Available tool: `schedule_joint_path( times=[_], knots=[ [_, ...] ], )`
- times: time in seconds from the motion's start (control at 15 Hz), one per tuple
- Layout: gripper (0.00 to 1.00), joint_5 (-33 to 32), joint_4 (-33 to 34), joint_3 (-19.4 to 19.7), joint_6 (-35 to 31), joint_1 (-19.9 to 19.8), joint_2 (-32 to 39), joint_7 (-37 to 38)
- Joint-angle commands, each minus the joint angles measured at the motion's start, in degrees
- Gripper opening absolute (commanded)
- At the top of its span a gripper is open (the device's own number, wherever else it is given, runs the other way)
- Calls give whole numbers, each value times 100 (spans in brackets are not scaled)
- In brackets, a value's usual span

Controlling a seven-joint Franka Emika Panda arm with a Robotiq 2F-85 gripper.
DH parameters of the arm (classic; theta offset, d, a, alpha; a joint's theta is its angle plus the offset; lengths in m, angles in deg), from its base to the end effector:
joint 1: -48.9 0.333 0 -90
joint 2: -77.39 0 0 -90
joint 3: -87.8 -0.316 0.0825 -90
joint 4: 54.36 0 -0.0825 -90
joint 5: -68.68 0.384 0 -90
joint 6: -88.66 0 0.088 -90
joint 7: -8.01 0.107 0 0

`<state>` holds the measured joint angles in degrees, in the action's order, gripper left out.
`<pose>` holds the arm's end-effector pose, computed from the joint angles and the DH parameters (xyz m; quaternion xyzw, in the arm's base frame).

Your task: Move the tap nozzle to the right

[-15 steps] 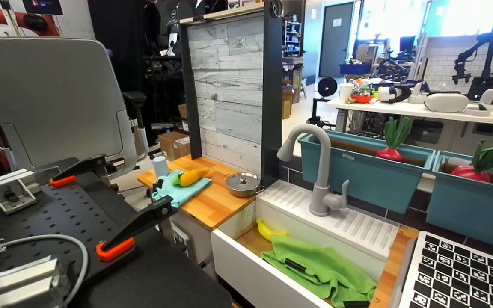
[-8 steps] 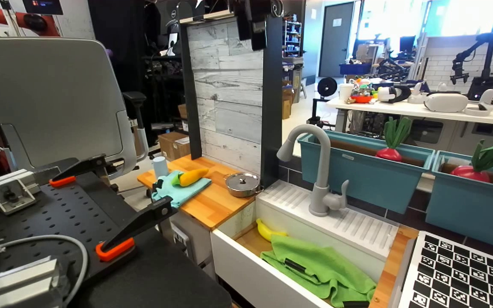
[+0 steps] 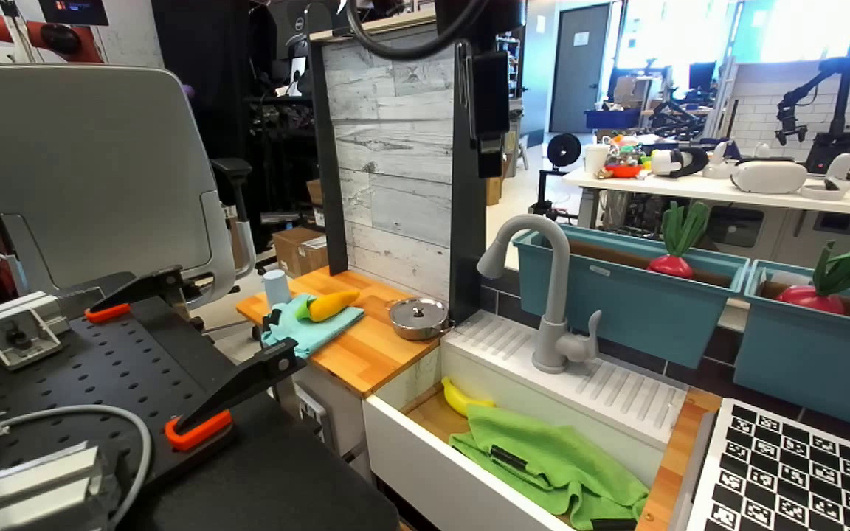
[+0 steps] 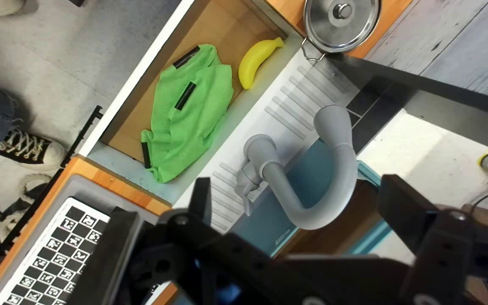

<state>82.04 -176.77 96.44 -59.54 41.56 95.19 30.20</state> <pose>0.5627 -0.1640 0.2745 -0.9086 0.4086 -0.0702 0.0496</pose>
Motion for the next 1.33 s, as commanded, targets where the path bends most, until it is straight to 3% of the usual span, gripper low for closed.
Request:
schedule_joint_path(
  times=[0.0, 0.47, 0.87, 0.93, 1.07, 1.27],
  knots=[
    [100, 101, 591, 54, -52, 90, 705, 523],
    [100, 32, 1409, 202, -186, 440, 1700, 1803],
    [100, -4, 1895, 202, -94, 523, 2053, 2302],
    [75, -14, 1965, 185, -19, 503, 2087, 2299],
    [66, -26, 2055, 174, 9, 487, 2129, 2288],
    [42, -44, 2142, 189, -1, 494, 2194, 2291]
  ],
)
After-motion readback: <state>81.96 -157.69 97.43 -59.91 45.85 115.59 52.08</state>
